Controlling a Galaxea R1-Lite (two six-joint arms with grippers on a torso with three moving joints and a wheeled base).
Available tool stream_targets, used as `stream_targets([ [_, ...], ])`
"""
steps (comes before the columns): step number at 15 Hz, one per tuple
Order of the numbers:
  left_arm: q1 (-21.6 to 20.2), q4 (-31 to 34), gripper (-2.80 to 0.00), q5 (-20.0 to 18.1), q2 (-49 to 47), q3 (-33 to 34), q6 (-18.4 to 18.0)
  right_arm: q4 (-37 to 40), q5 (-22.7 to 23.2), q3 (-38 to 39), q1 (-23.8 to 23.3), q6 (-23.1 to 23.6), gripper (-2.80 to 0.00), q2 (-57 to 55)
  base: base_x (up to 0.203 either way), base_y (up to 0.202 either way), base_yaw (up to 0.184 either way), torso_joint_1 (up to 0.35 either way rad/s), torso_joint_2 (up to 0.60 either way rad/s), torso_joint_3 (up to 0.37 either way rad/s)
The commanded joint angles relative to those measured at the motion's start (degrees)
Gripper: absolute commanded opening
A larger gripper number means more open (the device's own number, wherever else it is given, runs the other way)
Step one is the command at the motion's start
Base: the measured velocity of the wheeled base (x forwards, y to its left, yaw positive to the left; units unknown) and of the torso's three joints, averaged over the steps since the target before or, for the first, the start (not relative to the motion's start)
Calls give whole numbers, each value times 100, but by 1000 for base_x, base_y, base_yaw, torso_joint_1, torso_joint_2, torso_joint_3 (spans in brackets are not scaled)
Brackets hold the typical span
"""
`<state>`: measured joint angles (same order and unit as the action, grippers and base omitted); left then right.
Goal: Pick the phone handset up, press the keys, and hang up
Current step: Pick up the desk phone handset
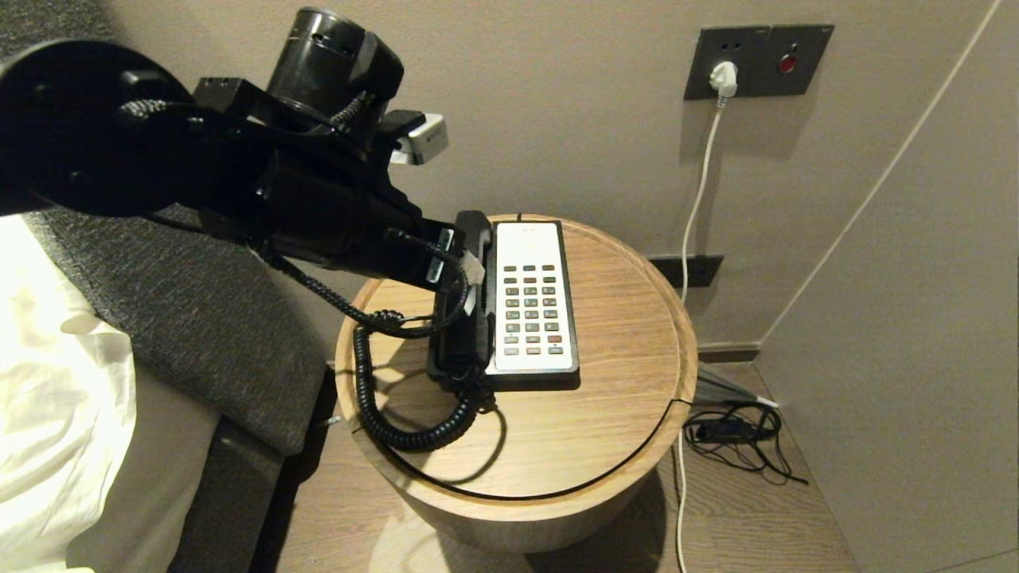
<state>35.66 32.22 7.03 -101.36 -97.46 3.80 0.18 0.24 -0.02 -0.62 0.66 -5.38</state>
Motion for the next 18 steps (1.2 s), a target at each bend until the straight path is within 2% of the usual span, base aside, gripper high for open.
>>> stream_targets([
  [1, 20, 12, 0, 71, -156, -1, -2, -1, 3, 2, 1, 4, -280, 1, 0, 0, 0, 0, 0, 0],
  [3, 37, 15, 0, 269, -286, -62, -11, -1, 3, 2, 1, 4, -280, 1, 0, 0, 0, 0, 0, 0],
  [8, 38, 20, 0, 305, -606, -432, -3, -1, 3, 2, 1, 4, -280, 1, 0, 0, 0, 0, 0, 0],
  [15, 38, 99, 0, 1042, -813, -782, -11, -1, 3, 2, 1, 4, -280, 1, 0, 0, 0, 0, 0, 0],
  [18, 64, 117, 0, 1055, -832, -757, -11, -1, 3, 2, 1, 4, -280, 1, 0, 0, 0, 0, 0, 0],
])
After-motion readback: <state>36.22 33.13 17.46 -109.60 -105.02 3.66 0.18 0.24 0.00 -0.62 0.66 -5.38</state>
